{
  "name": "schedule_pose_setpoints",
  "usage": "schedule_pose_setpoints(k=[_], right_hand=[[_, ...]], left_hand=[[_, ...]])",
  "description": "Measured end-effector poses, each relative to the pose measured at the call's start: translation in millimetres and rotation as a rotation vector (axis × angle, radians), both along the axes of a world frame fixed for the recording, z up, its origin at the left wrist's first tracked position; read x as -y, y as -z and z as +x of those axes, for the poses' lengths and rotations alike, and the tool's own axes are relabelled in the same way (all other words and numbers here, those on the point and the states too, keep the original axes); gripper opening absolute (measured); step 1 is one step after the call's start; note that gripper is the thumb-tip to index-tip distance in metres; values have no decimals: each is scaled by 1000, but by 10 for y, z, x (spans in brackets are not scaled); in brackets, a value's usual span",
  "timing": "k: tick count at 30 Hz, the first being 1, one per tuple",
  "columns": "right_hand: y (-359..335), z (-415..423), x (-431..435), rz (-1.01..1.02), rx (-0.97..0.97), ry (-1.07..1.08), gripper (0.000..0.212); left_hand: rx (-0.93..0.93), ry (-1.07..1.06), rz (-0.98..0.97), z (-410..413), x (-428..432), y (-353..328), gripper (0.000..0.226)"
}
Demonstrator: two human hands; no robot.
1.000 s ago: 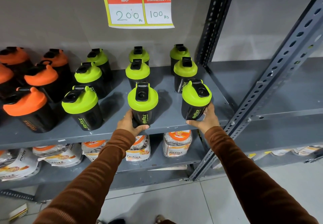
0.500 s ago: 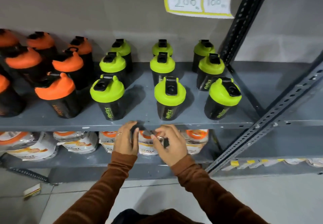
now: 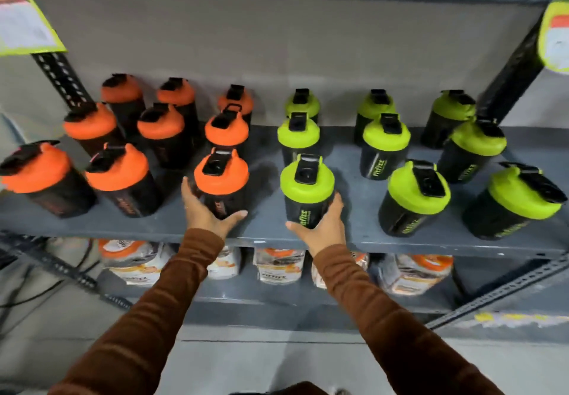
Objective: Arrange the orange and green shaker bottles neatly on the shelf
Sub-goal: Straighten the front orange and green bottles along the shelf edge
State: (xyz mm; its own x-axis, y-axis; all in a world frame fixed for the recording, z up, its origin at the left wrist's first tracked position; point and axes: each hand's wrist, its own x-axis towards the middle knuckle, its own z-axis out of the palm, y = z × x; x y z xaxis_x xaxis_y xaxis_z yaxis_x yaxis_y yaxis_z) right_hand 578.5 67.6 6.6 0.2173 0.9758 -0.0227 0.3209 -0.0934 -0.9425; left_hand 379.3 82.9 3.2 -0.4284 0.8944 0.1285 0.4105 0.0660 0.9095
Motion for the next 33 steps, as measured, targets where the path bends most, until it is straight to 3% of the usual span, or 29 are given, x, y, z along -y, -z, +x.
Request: schedule_pose_setpoints(k=[4, 11, 27, 33], right_hand=[[15, -10, 4, -3, 52, 82, 97], [-60, -20, 44, -33, 86, 121, 80], [-74, -16, 66, -37, 37, 97, 72], [-88, 4, 72, -38, 103, 45, 77]], left_hand=[[-61, 168, -117, -137, -72, 64, 93], [34, 288, -190, -303, -80, 125, 74], [20, 325, -217, -361, 44, 80, 75], [7, 328, -236, -349, 58, 55, 76]])
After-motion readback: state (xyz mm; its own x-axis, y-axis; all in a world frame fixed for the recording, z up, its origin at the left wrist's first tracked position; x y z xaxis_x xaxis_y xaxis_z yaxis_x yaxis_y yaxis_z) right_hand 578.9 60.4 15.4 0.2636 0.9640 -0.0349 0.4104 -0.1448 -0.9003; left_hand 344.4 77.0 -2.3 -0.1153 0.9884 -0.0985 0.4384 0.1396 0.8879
